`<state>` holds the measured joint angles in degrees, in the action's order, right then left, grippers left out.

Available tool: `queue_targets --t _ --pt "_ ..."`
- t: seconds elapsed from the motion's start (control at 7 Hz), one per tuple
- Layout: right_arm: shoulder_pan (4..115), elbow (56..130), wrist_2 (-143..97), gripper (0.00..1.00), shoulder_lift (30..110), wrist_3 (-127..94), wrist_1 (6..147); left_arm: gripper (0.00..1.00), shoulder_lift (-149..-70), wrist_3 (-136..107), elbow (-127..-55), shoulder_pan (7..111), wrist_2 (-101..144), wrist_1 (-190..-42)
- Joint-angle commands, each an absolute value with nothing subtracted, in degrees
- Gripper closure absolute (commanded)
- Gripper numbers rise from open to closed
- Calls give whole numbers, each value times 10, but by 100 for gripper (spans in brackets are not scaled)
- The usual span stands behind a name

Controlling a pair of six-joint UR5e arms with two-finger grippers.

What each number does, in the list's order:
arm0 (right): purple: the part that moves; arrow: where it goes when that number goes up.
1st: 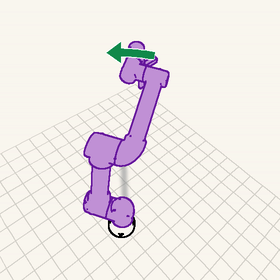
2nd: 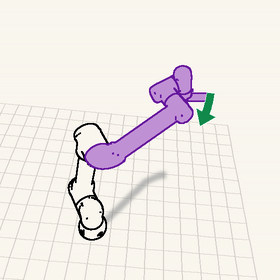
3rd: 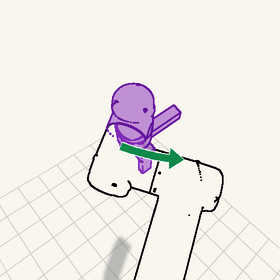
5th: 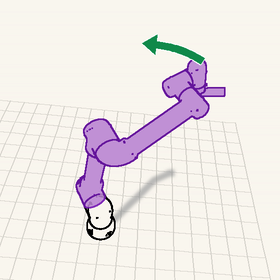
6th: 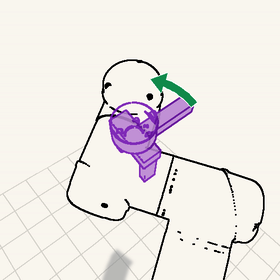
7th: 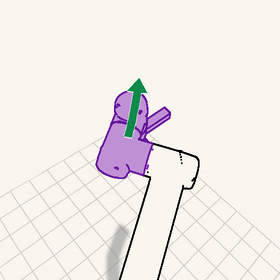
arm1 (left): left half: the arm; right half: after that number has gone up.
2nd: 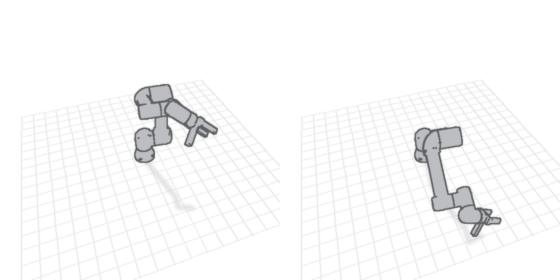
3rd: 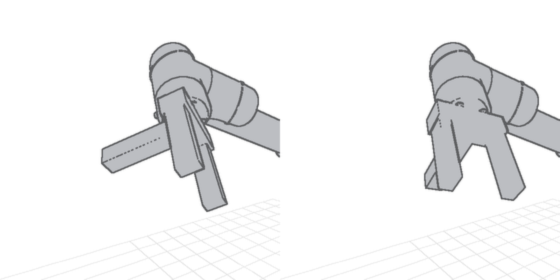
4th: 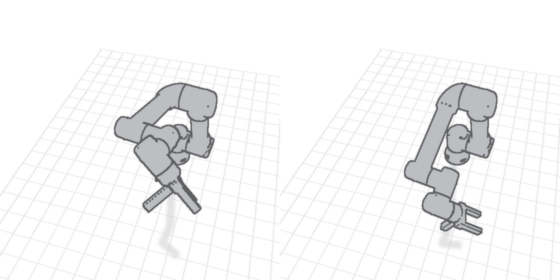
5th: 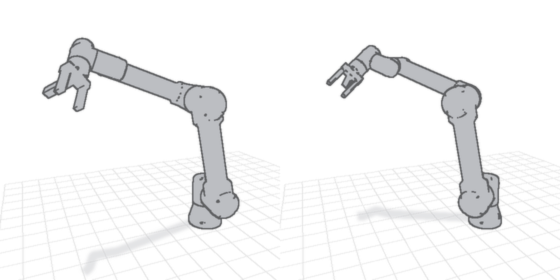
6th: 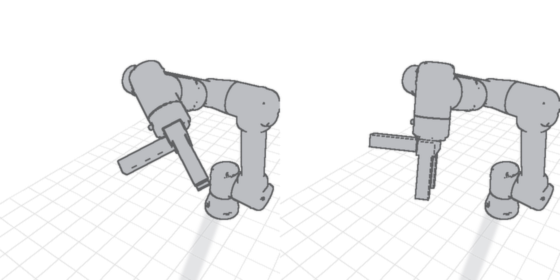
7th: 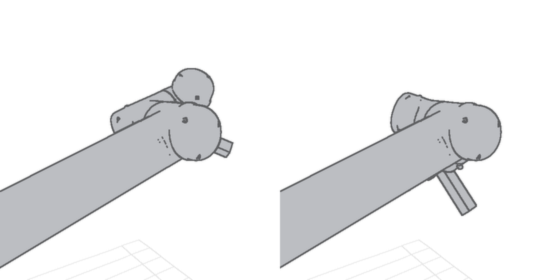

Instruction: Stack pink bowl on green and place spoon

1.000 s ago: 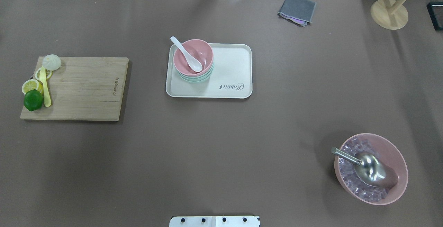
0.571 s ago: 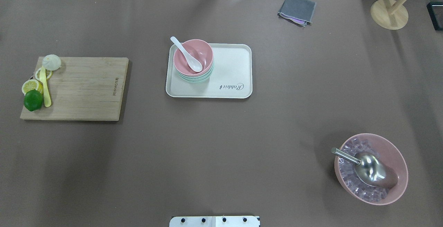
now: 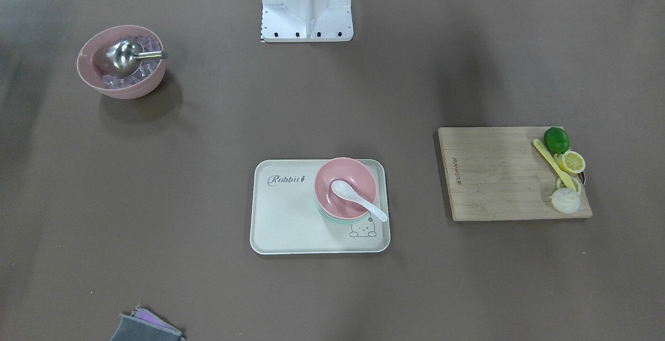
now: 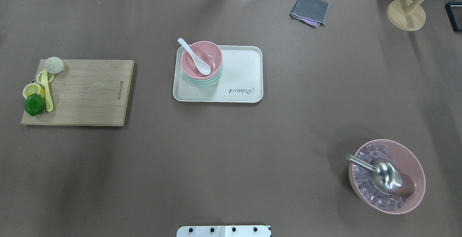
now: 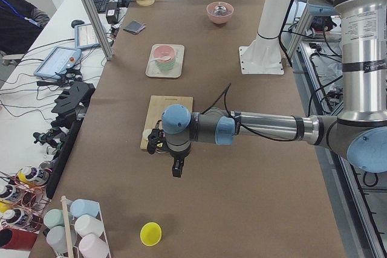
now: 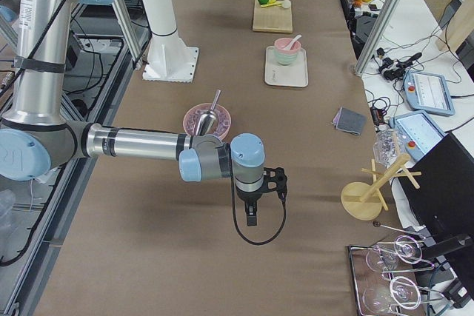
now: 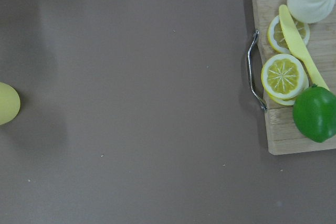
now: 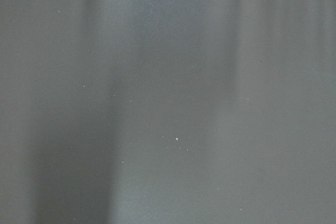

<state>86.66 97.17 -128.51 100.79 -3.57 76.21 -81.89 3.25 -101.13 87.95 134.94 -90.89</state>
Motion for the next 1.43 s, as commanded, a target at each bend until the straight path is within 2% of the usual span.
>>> queue_targets --t 0.0,0.57,1.29 --pt "867 963 -1294 0 1016 -42 728 2 -816 36 -1012 883 1316 -909" --pt "866 965 -1318 0 1020 -42 734 2 -784 38 -1055 884 1310 -916" --pt "867 962 -1316 0 1019 -42 734 2 -780 36 -1053 887 1310 -915"
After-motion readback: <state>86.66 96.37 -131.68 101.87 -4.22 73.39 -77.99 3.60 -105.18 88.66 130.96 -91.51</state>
